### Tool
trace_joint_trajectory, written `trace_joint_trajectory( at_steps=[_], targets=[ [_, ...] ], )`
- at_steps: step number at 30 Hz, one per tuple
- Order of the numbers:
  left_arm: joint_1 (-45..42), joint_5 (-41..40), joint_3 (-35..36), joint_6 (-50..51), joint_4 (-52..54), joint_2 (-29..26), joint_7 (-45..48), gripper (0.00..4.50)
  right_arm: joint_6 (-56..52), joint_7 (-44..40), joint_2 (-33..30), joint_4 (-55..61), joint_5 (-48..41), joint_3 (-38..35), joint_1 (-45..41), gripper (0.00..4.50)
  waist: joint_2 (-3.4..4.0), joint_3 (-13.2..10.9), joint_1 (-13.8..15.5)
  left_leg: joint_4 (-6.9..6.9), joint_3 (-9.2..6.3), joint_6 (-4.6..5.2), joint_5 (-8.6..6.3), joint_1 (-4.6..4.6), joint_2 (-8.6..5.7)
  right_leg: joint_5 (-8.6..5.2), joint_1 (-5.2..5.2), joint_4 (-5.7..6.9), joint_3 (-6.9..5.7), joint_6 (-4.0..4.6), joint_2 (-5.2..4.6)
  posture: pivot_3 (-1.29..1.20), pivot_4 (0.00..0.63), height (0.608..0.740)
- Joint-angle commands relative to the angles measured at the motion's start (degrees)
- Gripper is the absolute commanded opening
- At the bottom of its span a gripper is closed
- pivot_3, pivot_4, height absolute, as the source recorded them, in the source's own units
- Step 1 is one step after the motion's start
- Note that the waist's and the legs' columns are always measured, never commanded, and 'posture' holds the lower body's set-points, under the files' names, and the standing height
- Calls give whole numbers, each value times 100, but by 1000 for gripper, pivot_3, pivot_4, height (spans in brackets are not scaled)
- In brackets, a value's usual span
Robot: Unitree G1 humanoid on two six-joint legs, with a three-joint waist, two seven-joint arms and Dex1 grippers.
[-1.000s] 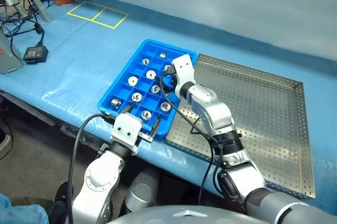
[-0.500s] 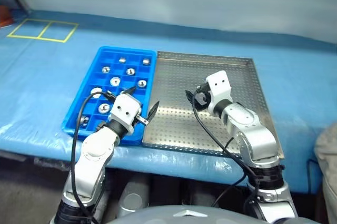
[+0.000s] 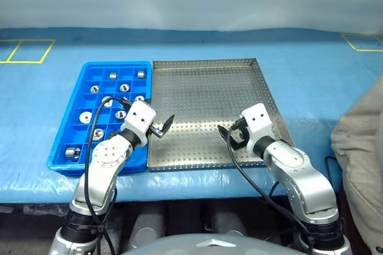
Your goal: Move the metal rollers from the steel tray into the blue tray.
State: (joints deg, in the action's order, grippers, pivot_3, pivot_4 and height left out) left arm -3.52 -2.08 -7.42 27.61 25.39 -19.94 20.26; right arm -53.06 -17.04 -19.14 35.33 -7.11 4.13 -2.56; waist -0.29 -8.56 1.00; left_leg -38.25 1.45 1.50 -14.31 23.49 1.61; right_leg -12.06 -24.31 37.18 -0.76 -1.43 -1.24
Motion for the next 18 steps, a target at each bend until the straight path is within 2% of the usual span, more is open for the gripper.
trace_joint_trajectory(
  at_steps=[1, 18],
  targets=[
    [-56, 108, 137, 29, 49, 23, -169, 4500, 46, 33, -45, 250, -17, -6, -31, 4482, -1, 0, 7, 0, 3, 2, 1, 0, 0, 1, -1, -1, 3, -2, -3, 73, 150, 740],
    [167, 116, 243, 28, 177, 68, -298, 4500, 141, 104, 4, 125, -44, 76, -124, 4482, -6, -1, 55, 0, 17, 12, 6, 2, -1, 4, -4, -4, 18, -4, -14, 91, 150, 740]
  ],
)
